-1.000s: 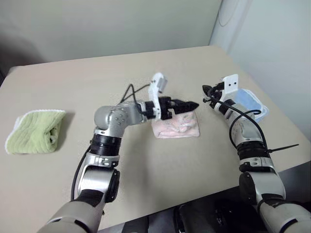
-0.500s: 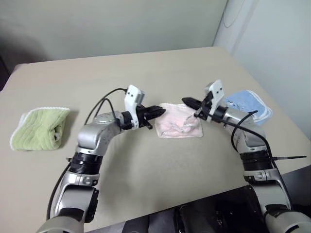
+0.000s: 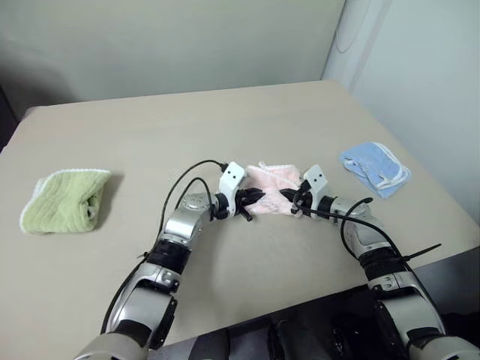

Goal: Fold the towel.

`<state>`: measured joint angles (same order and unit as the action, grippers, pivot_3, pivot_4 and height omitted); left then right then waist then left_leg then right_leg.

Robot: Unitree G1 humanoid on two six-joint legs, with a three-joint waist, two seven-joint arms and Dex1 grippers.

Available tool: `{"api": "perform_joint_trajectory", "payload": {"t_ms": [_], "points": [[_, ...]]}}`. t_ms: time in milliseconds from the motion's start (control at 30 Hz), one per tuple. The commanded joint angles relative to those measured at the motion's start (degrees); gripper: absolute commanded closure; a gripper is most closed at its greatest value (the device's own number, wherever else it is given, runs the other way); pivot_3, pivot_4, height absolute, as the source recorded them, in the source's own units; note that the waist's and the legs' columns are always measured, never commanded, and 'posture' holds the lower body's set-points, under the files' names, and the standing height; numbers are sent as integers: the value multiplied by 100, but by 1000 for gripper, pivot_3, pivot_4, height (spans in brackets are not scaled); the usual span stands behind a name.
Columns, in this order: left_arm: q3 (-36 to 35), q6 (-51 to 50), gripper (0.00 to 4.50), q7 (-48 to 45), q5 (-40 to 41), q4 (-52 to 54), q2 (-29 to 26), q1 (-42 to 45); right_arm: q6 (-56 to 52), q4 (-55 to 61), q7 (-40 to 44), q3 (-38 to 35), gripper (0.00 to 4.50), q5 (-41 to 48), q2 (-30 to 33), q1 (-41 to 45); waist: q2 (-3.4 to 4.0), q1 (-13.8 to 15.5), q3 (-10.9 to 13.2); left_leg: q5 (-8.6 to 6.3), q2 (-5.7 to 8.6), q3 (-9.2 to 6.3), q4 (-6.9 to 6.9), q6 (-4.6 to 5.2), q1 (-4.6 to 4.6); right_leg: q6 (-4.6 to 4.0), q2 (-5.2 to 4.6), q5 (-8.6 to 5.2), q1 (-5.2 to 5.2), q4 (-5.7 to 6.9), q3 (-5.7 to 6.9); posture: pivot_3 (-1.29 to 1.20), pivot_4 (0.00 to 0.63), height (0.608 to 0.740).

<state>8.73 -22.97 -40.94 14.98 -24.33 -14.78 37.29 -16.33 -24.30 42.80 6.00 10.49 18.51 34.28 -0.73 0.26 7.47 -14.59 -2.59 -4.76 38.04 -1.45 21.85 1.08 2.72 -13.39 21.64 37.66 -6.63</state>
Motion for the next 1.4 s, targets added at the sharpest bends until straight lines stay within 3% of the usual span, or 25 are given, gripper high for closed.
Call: {"api": "perform_joint_trajectory", "payload": {"t_ms": [33, 133, 233, 467, 600, 867, 1233, 1333, 1400], "points": [[-946, -778, 3875, 80, 1047, 801, 140, -109, 59, 487, 86, -302, 4500, 212, 122, 12, 0, 0, 4, 1, 0, 3, 0, -2, 8, -1, 0, -1, 8, 0, 0, 0, 150, 740], [-1923, -1796, 3875, 362, 2301, 1666, 145, -70, -173, 876, 167, -599, 4500, 547, 251, 118, 0, 6, 5, 14, -1, 13, -1, -23, 58, 0, 1, 0, 67, 14, -1, 0, 150, 740], [-2483, -2600, 3875, 790, 2867, 1966, -101, -10, -270, 1104, 157, -801, 4500, 680, 397, 222, 0, 14, 5, 51, -2, 18, -12, -89, 89, -1, 2, -3, 100, 18, -1, 0, 150, 740], [-2629, -3928, 1559, 1378, 2946, 1213, -574, 159, -190, 1000, 43, -920, 4500, 620, 457, 439, 0, 26, 6, 51, -3, 16, -10, -88, 91, 4, 2, -4, 107, 20, -7, 0, 150, 740], [-2006, -4135, 95, 1132, 2641, 1031, -691, 187, -176, 1001, -18, -906, 4500, 590, 409, 427, 0, 36, 7, 47, -2, 15, -5, -81, 93, 7, 1, -2, 108, 19, -8, 0, 150, 740], [-1267, -3873, 41, 865, 2098, 239, -230, 680, -212, 1191, -143, -878, 4500, 600, 311, 271, 0, 78, 7, 47, -1, 13, -5, -82, 93, 7, 1, -2, 108, 19, -9, 0, 150, 740], [-1156, -3509, 41, 768, 1573, -656, 483, 1160, -299, 1472, -318, -906, 4500, 609, 260, 60, 2, 206, 8, 22, 8, 7, 3, -28, 93, 22, -4, 4, 98, 19, -11, 0, 150, 740], [-1358, -3451, 586, 735, 1668, -529, 545, 1099, -308, 1456, -374, -961, 4500, 633, 280, 89, 2, 213, 8, 25, 10, 7, 6, -25, 93, 26, -4, 7, 95, 19, -12, 0, 150, 740], [-1420, -3449, 1276, 711, 1699, -422, 565, 1057, -288, 1417, -407, -984, 4500, 632, 288, 118, 3, 213, 8, 25, 10, 9, 6, -25, 93, 26, -4, 7, 97, 18, -13, 0, 150, 740]]}}
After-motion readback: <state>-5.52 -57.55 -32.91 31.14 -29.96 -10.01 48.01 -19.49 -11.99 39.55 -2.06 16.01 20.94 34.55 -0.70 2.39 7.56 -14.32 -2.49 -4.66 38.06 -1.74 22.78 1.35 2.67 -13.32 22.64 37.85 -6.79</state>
